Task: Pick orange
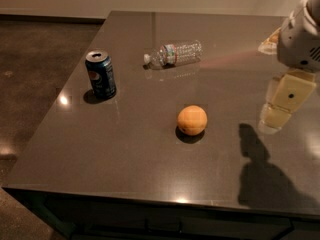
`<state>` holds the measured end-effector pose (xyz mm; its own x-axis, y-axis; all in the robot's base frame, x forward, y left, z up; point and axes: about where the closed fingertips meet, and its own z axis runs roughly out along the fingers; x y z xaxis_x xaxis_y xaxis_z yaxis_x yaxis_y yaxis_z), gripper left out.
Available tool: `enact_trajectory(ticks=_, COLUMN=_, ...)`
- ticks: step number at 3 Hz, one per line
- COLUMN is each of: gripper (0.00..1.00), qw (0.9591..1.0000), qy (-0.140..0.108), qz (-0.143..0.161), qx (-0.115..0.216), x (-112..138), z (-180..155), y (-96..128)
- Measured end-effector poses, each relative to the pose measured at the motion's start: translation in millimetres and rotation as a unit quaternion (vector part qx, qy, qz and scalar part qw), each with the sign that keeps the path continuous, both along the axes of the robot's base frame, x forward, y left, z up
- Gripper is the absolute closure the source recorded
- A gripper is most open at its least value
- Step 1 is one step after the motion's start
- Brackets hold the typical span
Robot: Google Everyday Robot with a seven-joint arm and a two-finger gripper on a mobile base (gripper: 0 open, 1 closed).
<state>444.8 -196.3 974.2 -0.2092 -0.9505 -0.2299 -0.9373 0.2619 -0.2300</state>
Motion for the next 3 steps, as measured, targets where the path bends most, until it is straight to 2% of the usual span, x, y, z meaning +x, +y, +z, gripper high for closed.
enact_trajectory(ticks=1, gripper=0.0, qw=0.9996, qy=0.019, qz=0.01, qx=0.02, x=16, z=-16, y=27)
enact_trajectory(ticks=2, gripper=0.0, qw=0.9989, qy=0.026, qz=0.02, qx=0.032, x=24, z=-38, y=49)
enact_trajectory(ticks=3, gripper=0.0, qw=0.9978, qy=0.031, qz=0.036, qx=0.046, x=31, z=-77, y=69)
